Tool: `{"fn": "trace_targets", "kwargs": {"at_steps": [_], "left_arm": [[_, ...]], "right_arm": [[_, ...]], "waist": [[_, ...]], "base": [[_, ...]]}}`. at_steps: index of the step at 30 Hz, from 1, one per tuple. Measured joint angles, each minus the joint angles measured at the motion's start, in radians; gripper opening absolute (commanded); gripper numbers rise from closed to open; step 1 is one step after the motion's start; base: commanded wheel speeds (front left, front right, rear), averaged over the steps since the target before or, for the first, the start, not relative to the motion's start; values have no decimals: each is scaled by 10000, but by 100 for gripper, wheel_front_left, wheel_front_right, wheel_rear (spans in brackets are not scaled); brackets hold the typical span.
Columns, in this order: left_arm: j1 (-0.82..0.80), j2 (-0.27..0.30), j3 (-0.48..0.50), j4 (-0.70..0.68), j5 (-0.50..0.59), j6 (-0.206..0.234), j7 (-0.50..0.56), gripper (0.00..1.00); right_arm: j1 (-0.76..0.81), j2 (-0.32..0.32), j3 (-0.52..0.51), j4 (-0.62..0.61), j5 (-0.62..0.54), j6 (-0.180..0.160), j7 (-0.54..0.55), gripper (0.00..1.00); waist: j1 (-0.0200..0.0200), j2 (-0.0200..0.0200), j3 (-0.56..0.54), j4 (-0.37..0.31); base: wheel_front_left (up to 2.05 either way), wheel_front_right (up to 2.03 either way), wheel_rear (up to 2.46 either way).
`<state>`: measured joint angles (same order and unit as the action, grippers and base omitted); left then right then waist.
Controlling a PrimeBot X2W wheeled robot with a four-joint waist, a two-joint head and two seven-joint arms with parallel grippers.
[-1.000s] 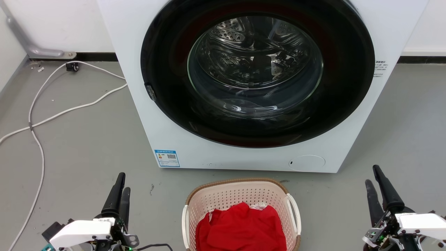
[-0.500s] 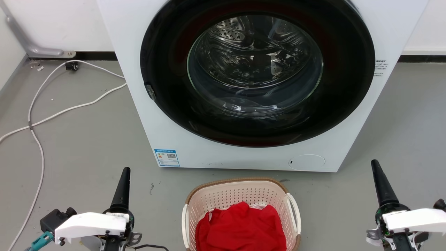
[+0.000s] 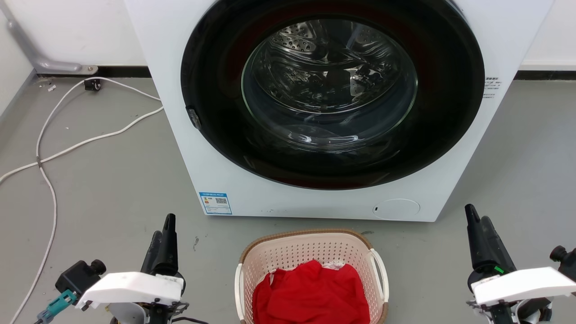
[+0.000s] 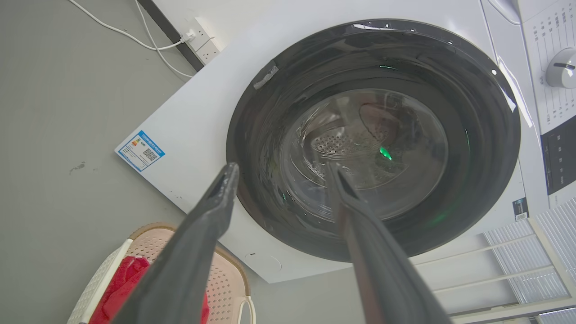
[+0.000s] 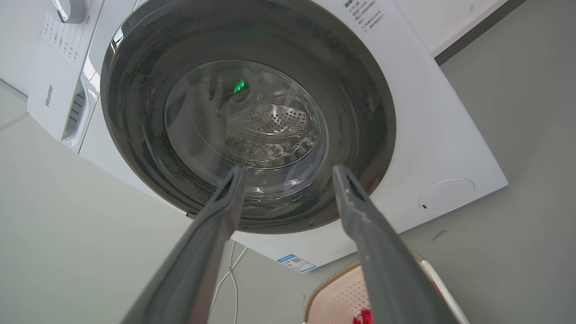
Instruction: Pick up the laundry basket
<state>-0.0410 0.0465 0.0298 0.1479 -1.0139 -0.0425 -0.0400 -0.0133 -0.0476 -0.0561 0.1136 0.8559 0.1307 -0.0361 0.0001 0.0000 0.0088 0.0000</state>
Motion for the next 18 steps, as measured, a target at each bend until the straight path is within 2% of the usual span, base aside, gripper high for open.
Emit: {"fn": "trace_targets", "kwargs": {"at_steps": [18], "left_arm": [[170, 8, -341, -328, 2389, 176, -587, 100]], "right_arm": [[276, 0, 190, -384, -3037, 0, -612, 100]], "waist": [[0, 0, 11, -23]], "base": [[0, 0, 0]]}}
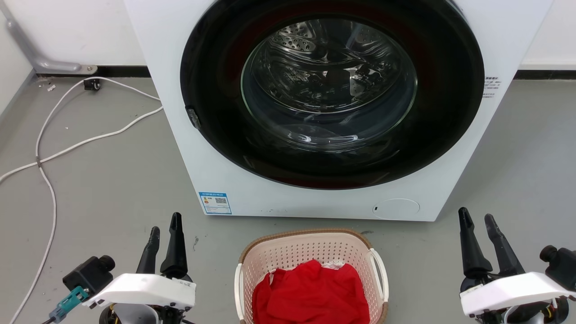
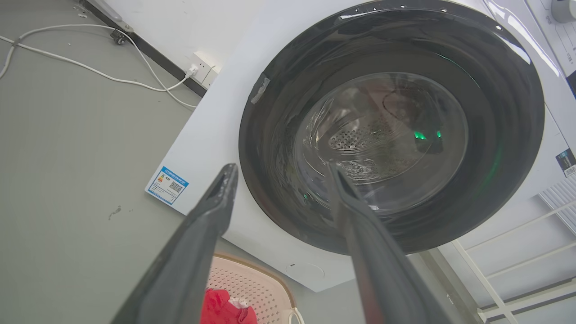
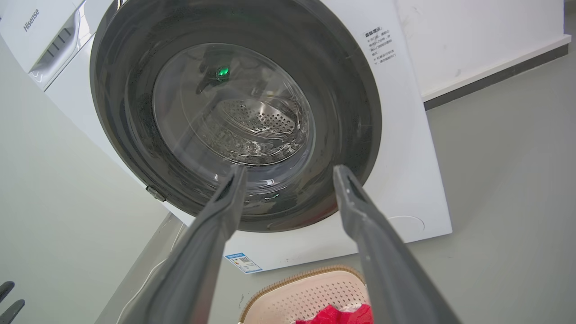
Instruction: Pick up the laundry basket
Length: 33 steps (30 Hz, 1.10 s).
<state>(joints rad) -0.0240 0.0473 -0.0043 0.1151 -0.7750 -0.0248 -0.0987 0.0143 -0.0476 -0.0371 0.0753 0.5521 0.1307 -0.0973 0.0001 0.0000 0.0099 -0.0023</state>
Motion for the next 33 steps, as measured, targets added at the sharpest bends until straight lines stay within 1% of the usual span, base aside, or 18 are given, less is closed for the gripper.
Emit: {"fn": "trace_targets", "kwargs": {"at_steps": [3, 4, 5, 21, 33], "left_arm": [[10, 0, -46, -21, 366, 27, -84, 100], [38, 0, -107, -42, 690, 77, -178, 100], [56, 2, -123, -44, 805, 79, -196, 100], [202, 4, -293, -125, 2452, 330, -627, 100], [310, 6, -393, -165, 3607, 384, -899, 100]], "right_arm": [[70, 0, 36, -71, -460, 0, -90, 100], [73, 0, 82, -128, -857, 0, -171, 100], [81, 0, 90, -140, -1005, 0, -211, 100], [262, -2, 132, -426, -2773, 0, -614, 100], [344, -4, 104, -560, -3866, 2, -899, 100]], "waist": [[0, 0, 5, -1], [0, 0, 9, 1], [0, 0, 9, 2], [0, 0, 18, -4], [0, 0, 1, -37]], "base": [[0, 0, 0], [0, 0, 0], [0, 0, 0], [0, 0, 0], [0, 0, 0]]}}
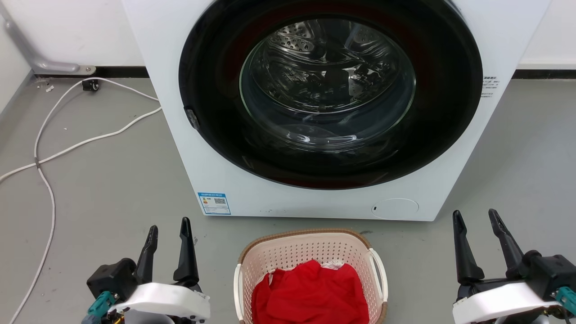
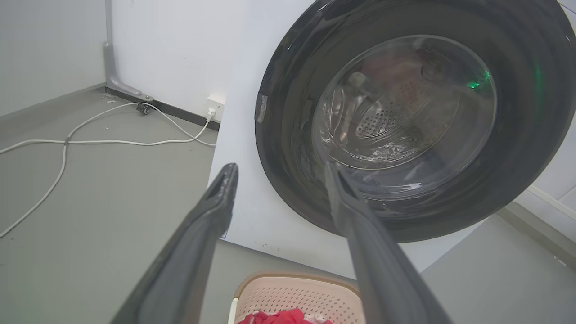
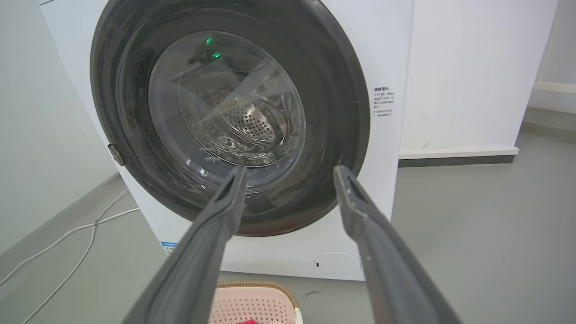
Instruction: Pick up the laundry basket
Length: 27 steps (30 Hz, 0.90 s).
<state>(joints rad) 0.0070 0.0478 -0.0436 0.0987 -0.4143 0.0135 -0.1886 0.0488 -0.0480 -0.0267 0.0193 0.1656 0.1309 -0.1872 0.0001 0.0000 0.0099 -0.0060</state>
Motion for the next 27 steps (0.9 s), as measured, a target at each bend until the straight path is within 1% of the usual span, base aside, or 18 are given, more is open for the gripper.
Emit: {"fn": "trace_targets", "kwargs": {"at_steps": [10, 27], "left_arm": [[37, 4, -146, -23, 880, 58, -219, 100], [188, 8, -280, -58, 2176, 320, -537, 100]], "right_arm": [[122, 0, -21, -102, -905, 0, -238, 100], [238, -2, 2, -213, -2318, 0, -560, 100]], "waist": [[-1, 0, -8, -10], [-1, 0, -22, -9]], "base": [[0, 0, 0], [0, 0, 0]]}}
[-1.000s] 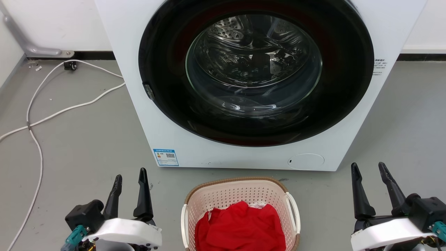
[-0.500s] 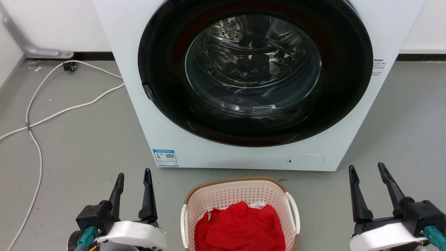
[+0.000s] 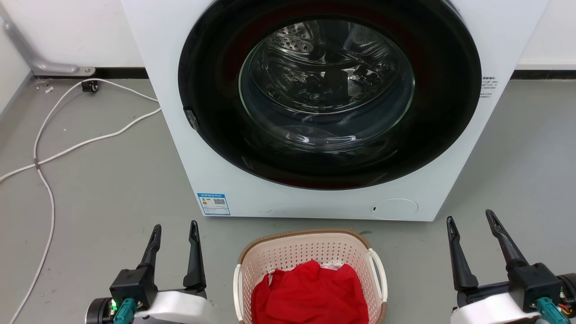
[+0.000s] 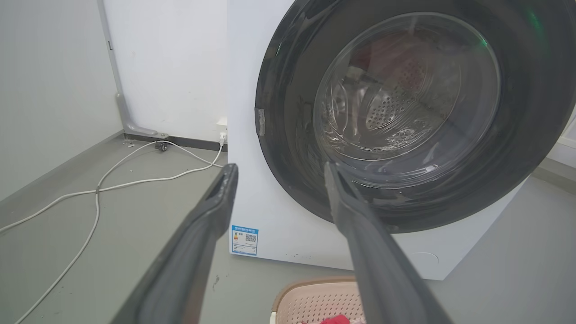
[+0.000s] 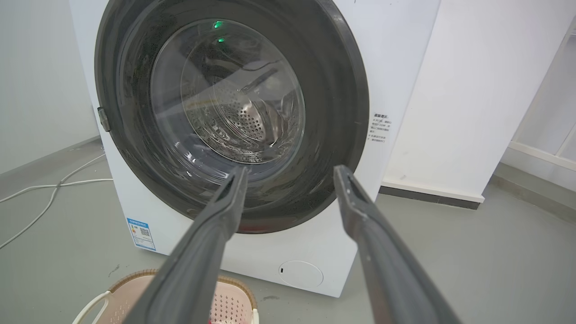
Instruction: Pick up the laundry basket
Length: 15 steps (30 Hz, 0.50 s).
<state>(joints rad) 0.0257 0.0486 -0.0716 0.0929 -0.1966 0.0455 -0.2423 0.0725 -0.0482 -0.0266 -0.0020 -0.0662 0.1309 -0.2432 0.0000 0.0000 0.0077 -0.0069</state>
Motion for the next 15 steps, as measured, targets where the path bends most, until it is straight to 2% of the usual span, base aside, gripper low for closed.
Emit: {"fn": "trace_targets", "kwargs": {"at_steps": [15], "left_arm": [[65, 2, -15, -10, 782, 119, -194, 100]], "right_arm": [[113, -2, -46, 21, -663, 0, -201, 100]], "waist": [[0, 0, 25, 13]], "base": [[0, 0, 0]]}}
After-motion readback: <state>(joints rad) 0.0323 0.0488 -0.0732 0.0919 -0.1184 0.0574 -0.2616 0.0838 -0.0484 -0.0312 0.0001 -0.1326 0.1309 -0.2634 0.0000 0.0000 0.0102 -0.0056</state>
